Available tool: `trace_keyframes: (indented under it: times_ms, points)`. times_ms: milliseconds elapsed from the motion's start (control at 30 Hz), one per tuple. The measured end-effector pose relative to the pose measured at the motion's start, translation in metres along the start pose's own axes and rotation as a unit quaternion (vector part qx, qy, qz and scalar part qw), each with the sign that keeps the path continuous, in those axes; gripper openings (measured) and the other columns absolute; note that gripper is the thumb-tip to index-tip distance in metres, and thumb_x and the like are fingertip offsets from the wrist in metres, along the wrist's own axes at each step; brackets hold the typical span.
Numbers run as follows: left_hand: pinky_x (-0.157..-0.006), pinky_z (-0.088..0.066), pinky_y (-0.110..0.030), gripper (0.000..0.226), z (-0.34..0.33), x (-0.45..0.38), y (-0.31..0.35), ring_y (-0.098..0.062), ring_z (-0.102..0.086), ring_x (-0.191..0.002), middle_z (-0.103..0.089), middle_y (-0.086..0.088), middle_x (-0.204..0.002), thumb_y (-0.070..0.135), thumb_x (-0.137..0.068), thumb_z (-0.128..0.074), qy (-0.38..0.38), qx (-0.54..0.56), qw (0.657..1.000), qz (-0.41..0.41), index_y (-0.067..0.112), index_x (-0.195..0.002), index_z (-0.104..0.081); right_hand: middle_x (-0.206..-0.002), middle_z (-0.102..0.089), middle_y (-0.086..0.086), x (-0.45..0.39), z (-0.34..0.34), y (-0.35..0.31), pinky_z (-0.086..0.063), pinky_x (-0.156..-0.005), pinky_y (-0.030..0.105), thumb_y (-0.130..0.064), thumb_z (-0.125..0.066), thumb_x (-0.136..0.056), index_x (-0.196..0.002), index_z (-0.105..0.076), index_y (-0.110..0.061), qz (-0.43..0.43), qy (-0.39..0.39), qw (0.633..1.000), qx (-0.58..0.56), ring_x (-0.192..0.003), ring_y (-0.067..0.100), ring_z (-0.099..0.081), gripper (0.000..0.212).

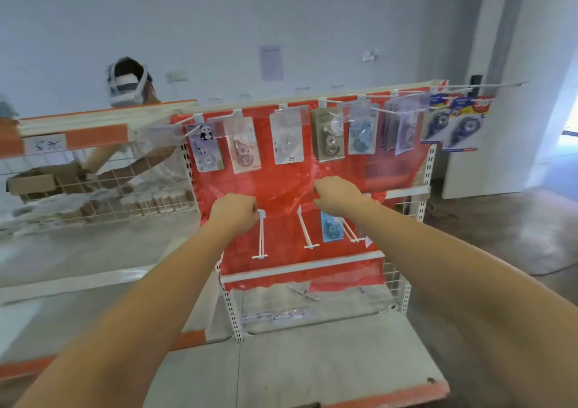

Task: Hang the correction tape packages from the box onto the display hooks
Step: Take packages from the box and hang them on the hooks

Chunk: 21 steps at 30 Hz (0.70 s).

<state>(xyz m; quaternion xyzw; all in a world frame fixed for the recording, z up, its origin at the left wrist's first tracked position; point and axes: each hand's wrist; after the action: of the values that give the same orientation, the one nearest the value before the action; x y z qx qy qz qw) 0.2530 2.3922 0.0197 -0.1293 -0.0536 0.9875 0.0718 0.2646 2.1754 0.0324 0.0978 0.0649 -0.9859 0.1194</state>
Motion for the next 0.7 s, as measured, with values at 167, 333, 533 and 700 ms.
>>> trace_keyframes:
  times_ms: [167, 333, 533, 700]
  points:
    - [-0.084, -0.051, -0.037, 0.028, 0.0, 0.044, -0.009, -0.029, -0.062, -0.097, -0.068, -0.007, -0.107, 0.027, -0.095, -0.04, 0.009, 0.024, 1.0, -0.004, 0.016, -0.108, -0.063, -0.125, -0.056, 0.015, 0.044, -0.004, -0.046, -0.044, -0.09, 0.04, -0.019, -0.043, -0.095, -0.123, -0.053, -0.007, 0.034, 0.025, 0.998, 0.048, -0.116, 0.032, -0.052, 0.032]
    - [-0.08, -0.052, -0.034, 0.027, -0.027, 0.077, -0.007, -0.024, -0.062, -0.092, -0.068, -0.003, -0.103, 0.026, -0.094, -0.041, -0.016, 0.063, 0.998, 0.004, 0.017, -0.106, -0.064, -0.125, -0.056, 0.016, 0.072, -0.037, -0.068, -0.044, -0.091, 0.041, -0.021, -0.045, -0.095, -0.122, -0.053, -0.006, 0.034, -0.035, 0.999, 0.014, -0.117, 0.033, -0.052, 0.032]
    - [-0.078, -0.051, -0.032, 0.026, -0.078, 0.106, 0.001, -0.021, -0.062, -0.087, -0.068, -0.003, -0.098, 0.026, -0.096, -0.042, -0.014, 0.102, 0.994, 0.028, 0.016, -0.104, -0.064, -0.121, -0.057, 0.015, 0.094, -0.098, -0.073, -0.047, -0.093, 0.041, -0.018, -0.046, -0.093, -0.122, -0.054, -0.008, 0.04, -0.108, 0.993, -0.04, -0.113, 0.033, -0.054, 0.032]
    - [-0.077, -0.047, -0.032, 0.024, -0.126, 0.124, 0.009, -0.027, -0.061, -0.09, -0.069, -0.009, -0.099, 0.024, -0.095, -0.046, -0.052, 0.135, 0.987, 0.069, 0.011, -0.099, -0.066, -0.13, -0.054, 0.016, 0.106, -0.15, -0.062, -0.046, -0.095, 0.038, -0.016, -0.046, -0.094, -0.126, -0.053, -0.007, 0.057, -0.175, 0.982, -0.043, -0.118, 0.032, -0.052, 0.034]
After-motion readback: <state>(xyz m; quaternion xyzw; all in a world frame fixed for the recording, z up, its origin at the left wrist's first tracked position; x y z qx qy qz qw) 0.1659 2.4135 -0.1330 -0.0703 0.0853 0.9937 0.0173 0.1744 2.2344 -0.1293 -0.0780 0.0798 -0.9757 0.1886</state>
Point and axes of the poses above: each hand's wrist, its own x-axis away from the middle knuckle, its own z-axis out of the back of the hand, y = z × x
